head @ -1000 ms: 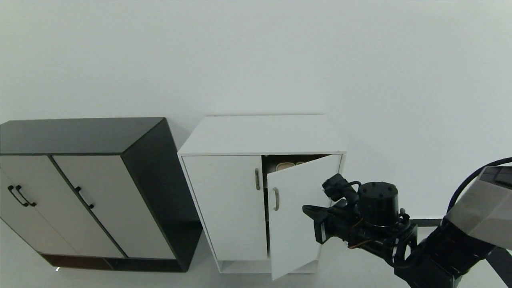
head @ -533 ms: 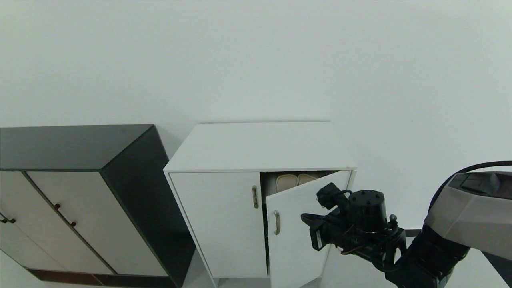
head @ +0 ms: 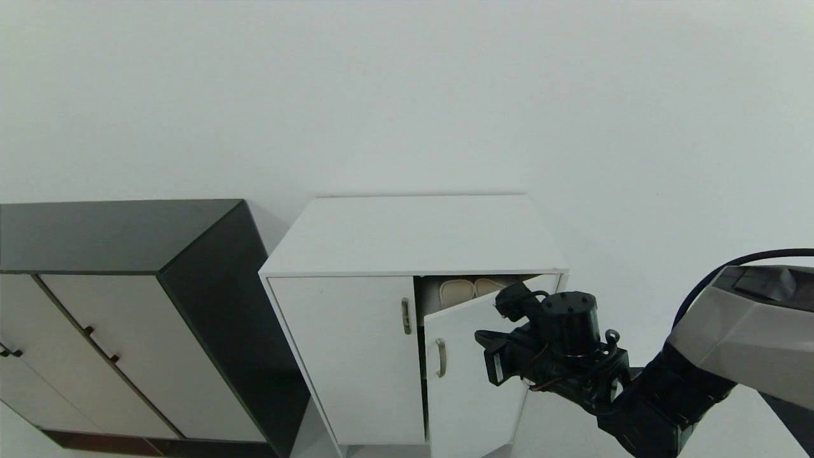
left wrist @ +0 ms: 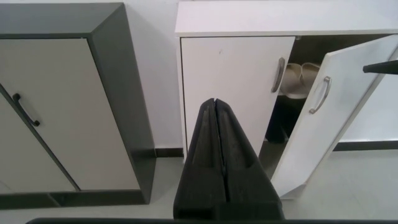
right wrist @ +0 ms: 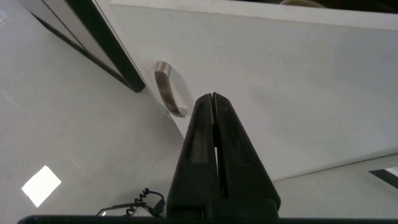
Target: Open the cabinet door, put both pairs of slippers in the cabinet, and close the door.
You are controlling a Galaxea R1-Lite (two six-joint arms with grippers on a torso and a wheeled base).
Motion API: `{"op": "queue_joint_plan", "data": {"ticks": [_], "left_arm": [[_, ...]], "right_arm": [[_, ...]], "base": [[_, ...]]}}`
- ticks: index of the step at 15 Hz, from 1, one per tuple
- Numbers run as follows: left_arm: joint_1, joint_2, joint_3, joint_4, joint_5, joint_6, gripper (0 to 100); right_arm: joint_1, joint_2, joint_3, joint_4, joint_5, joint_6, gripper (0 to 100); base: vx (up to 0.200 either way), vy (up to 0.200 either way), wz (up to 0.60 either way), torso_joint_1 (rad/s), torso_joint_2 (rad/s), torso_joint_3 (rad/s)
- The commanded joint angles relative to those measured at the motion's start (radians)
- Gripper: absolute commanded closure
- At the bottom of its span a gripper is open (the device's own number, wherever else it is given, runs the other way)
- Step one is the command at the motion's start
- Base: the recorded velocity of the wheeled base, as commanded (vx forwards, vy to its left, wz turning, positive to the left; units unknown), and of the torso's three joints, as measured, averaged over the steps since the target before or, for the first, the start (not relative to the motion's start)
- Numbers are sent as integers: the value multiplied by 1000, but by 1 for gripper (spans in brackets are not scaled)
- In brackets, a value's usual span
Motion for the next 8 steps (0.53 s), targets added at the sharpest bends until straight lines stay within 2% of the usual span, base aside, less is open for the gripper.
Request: {"op": "queue_joint_plan", "data": {"ticks": [1, 8], "left_arm": [[0, 0, 0, 0, 0, 0, 100], [0, 0, 0, 0, -1, 0, 100]], "right_arm": [[-9, 29, -22, -2, 0, 3, 100], [-32, 98, -105, -3, -2, 29, 100]], "base": [[0, 0, 0, 0, 0, 0], [0, 0, 0, 0, 0, 0]]}}
